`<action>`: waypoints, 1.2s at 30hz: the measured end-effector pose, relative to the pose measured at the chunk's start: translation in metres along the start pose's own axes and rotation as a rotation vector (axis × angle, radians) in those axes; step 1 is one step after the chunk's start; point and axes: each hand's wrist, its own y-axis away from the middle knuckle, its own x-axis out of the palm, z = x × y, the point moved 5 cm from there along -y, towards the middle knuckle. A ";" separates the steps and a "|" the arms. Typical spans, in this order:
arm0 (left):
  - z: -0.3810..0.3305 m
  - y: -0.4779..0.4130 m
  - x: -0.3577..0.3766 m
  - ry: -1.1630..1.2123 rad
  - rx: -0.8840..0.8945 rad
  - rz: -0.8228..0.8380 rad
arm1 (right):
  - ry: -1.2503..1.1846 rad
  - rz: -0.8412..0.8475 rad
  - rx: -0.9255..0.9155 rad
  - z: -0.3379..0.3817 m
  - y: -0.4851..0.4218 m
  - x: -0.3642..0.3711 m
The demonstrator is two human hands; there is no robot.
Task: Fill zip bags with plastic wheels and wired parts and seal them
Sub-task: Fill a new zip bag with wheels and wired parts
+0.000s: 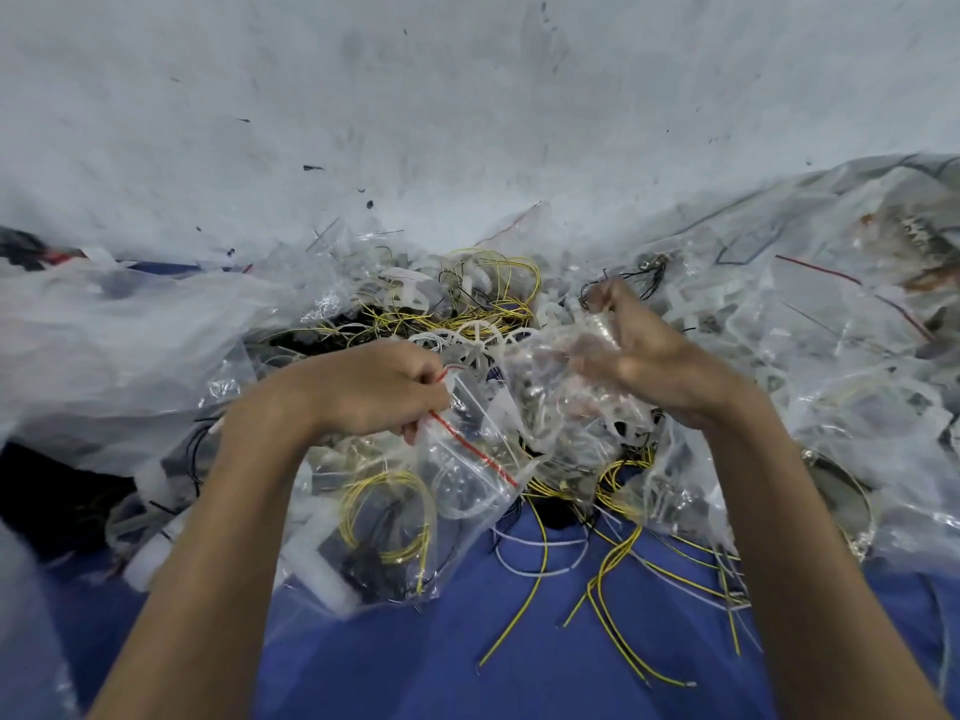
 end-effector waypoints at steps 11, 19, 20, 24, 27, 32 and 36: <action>-0.018 0.004 -0.005 -0.069 0.168 -0.035 | -0.263 0.049 -0.110 0.031 0.006 0.007; -0.022 0.014 -0.009 -0.097 0.088 -0.094 | -0.098 0.072 0.068 0.018 -0.004 0.021; -0.023 0.014 -0.009 -0.104 0.090 -0.098 | -0.082 0.097 0.078 0.019 -0.005 0.026; -0.027 0.014 -0.015 -0.103 0.106 -0.133 | -0.032 0.239 0.053 0.029 -0.007 0.052; -0.028 0.013 -0.018 -0.034 0.133 -0.167 | -0.069 0.326 0.033 0.038 -0.008 0.073; -0.042 0.009 -0.013 -0.047 0.224 -0.205 | 0.175 0.395 0.081 0.042 -0.009 0.101; -0.047 0.010 -0.020 0.013 0.204 -0.329 | 0.153 0.426 0.132 0.034 -0.007 0.114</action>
